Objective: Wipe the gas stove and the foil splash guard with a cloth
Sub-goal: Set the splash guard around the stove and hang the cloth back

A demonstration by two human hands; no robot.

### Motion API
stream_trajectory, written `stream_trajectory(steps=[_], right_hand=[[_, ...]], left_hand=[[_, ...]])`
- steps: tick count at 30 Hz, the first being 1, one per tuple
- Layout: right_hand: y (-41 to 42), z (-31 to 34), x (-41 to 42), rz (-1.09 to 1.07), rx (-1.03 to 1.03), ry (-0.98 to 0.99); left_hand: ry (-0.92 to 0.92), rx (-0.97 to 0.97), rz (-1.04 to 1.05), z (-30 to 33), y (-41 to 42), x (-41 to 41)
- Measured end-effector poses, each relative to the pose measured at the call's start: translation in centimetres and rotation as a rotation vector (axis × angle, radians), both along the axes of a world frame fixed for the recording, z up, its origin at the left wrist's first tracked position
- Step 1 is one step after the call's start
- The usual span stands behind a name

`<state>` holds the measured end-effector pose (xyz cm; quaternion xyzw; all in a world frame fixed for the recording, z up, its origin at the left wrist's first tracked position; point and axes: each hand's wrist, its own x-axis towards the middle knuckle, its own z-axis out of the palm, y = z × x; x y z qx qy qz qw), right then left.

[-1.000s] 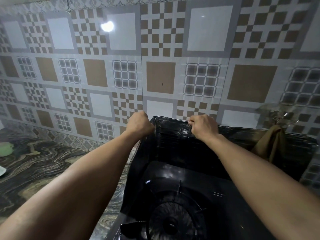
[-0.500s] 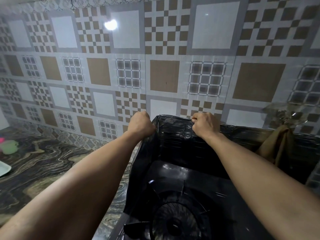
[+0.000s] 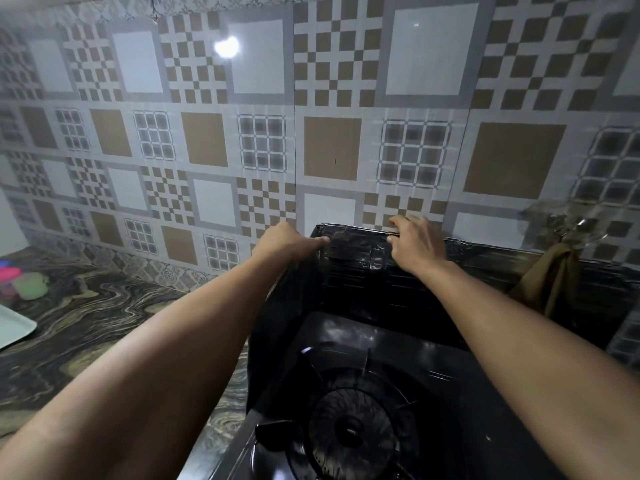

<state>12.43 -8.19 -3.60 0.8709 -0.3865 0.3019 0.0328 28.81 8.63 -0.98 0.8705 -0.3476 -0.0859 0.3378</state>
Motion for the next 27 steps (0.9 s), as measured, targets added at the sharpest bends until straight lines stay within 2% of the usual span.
stream_trajectory(steps=[2, 6, 8, 10, 13, 16, 21, 27], right_hand=[[0.2, -0.1, -0.3, -0.011, -0.027, 0.002], [1.9, -0.3, -0.9, -0.003, -0.064, 0.001], [3.0, -0.3, -0.9, 0.007, -0.052, 0.008], [4.3, 0.0, -0.8, 0.030, -0.012, 0.010], [6.4, 0.4, -0.4, 0.072, 0.076, 0.034], [8.7, 0.1, 0.1, 0.144, 0.224, 0.086], [13.2, -2.0, 1.1, 0.353, 0.425, 0.280], [16.0, -4.2, 2.1, 0.377, 0.487, 0.449]], left_hand=[[0.111, 0.015, -0.035, 0.5, 1.1, -0.4], [0.398, -0.019, -0.281, 1.4, 3.9, -0.1], [0.591, 0.010, -0.225, 1.6, 5.6, 0.8], [0.661, 0.095, -0.209, 1.7, 7.7, 1.2], [0.546, 0.237, -0.200, 1.4, 10.5, 1.3], [0.426, 0.276, -0.169, 0.8, 12.7, 0.6], [0.314, 0.170, -0.086, 0.3, 15.0, -1.0], [0.398, 0.009, -0.107, -0.1, 15.6, -2.5]])
